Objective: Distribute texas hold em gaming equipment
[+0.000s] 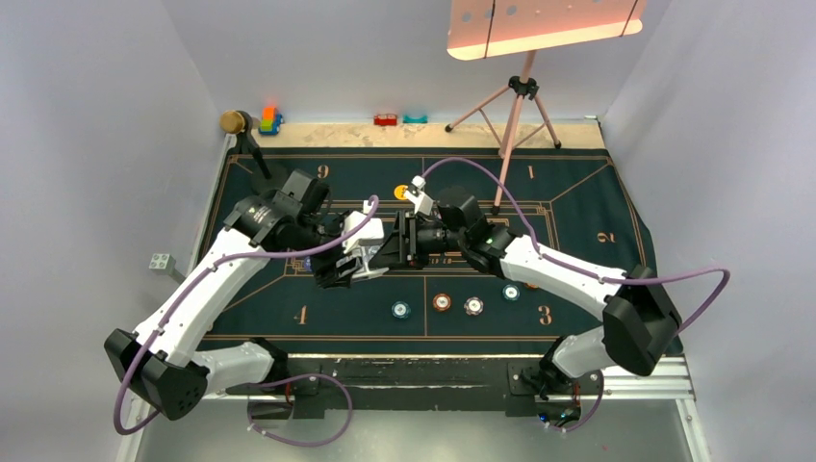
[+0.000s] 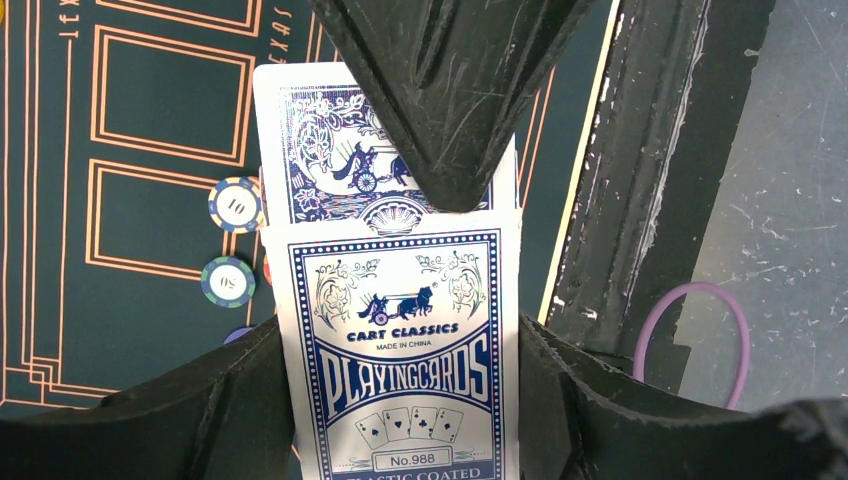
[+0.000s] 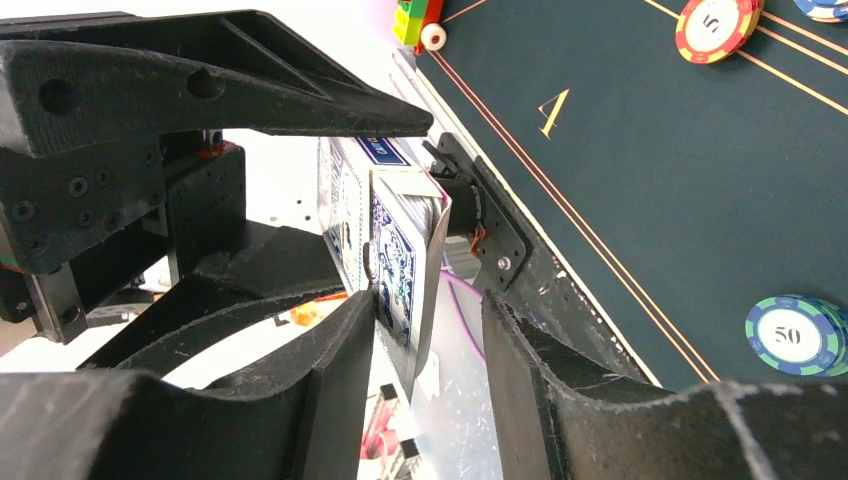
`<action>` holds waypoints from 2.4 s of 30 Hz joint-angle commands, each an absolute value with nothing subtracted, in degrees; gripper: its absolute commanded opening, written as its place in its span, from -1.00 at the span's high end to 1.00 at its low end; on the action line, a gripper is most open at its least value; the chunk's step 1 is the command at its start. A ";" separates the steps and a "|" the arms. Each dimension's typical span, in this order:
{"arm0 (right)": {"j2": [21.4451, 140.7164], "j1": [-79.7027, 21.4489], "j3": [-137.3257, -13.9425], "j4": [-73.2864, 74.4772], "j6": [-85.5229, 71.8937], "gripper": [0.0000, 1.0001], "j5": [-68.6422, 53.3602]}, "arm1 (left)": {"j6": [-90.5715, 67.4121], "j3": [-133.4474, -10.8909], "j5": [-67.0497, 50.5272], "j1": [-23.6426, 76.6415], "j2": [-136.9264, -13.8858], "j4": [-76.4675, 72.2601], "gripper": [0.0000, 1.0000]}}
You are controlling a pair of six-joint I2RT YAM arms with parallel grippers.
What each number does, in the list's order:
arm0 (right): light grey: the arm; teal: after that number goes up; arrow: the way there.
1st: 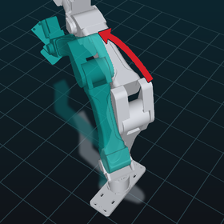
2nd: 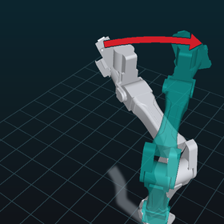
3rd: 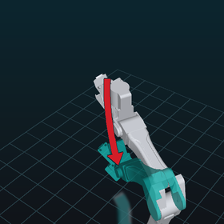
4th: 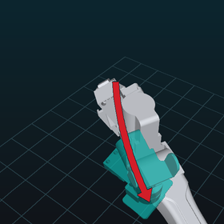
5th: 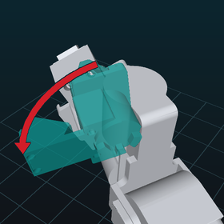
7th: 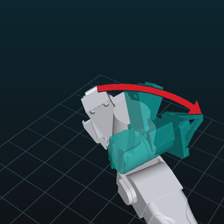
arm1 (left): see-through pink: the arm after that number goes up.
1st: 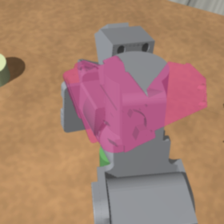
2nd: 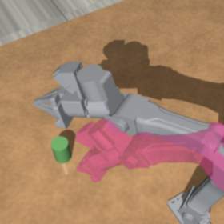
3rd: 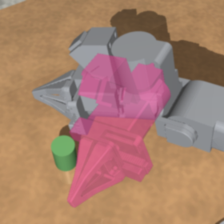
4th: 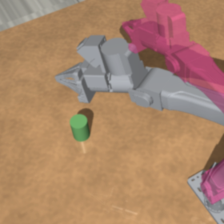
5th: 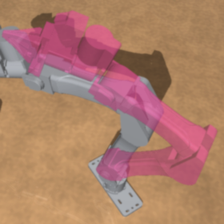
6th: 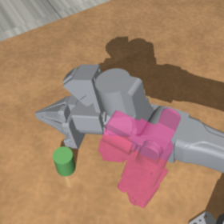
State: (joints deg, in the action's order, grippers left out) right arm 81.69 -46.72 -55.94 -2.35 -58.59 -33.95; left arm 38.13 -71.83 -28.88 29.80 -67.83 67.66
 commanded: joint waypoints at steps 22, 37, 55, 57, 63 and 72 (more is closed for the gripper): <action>75.59 -41.27 -53.61 -0.28 -55.56 0.34 -34.65 | 36.27 -71.29 -32.84 29.90 -64.86 65.40 1.00; 80.79 -45.77 -58.89 -3.81 -55.97 -0.22 -34.88 | 35.99 -72.02 -33.27 29.91 -66.40 65.02 1.00; 77.08 -45.62 -54.15 -4.95 -57.44 0.24 -33.88 | 36.43 -71.62 -33.56 29.93 -65.22 65.20 1.00; 76.68 -45.35 -53.64 -4.83 -57.23 0.24 -33.77 | 36.39 -71.80 -33.94 29.89 -65.06 65.38 1.00; 75.89 -44.41 -53.15 -3.39 -56.36 0.24 -33.42 | 35.91 -71.72 -34.76 29.93 -64.52 65.56 1.00; 77.94 -45.62 -51.24 -19.23 -64.74 -0.36 -37.21 | 35.07 -72.76 -34.24 29.97 -66.04 64.33 1.00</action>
State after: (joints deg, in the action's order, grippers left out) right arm 77.52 -44.62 -51.75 -8.25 -59.96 -34.50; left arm 35.90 -71.33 -31.97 29.80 -65.89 66.72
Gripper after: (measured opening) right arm 0.644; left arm 0.713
